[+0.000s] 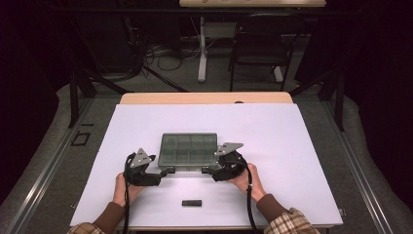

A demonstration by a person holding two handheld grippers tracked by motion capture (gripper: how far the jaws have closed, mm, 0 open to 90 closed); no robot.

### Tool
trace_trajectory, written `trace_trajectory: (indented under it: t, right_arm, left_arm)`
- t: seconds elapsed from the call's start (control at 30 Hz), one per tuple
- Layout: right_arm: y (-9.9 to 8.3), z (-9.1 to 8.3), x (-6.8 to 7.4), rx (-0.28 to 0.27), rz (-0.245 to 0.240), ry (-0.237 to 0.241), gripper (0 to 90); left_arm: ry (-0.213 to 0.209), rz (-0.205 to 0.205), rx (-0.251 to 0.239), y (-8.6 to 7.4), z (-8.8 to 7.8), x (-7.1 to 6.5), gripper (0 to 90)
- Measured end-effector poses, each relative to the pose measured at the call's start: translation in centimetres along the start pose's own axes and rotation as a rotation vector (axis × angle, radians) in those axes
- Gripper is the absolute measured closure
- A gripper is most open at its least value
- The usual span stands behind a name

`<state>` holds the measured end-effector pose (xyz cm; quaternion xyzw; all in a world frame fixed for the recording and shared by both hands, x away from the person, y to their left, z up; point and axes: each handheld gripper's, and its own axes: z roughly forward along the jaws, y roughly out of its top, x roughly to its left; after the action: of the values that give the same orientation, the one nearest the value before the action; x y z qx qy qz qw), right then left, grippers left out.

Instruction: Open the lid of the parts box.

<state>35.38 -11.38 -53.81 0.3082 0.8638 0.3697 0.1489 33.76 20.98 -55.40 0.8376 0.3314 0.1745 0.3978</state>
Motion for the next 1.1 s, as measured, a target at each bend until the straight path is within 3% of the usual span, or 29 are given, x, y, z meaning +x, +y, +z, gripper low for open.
trace_trajectory:
  t: [0.3, 0.9, 1.1]
  right_arm:
    - [-0.24, 0.49, 0.05, 0.027, 0.004, -0.004, 30.3]
    - [-0.36, 0.47, 0.04, 0.018, 0.017, 0.003, 32.4]
    - [-0.42, 0.19, -0.19, 0.007, 0.034, 0.015, 37.1]
  left_arm:
    - [-0.012, 0.003, 0.005, -0.01, 0.24, -0.30, 32.6]
    - [-0.015, -0.004, -0.007, -0.17, 0.02, -0.20, 35.1]
    - [-0.017, -0.022, -0.011, -0.14, -0.04, -0.31, 35.5]
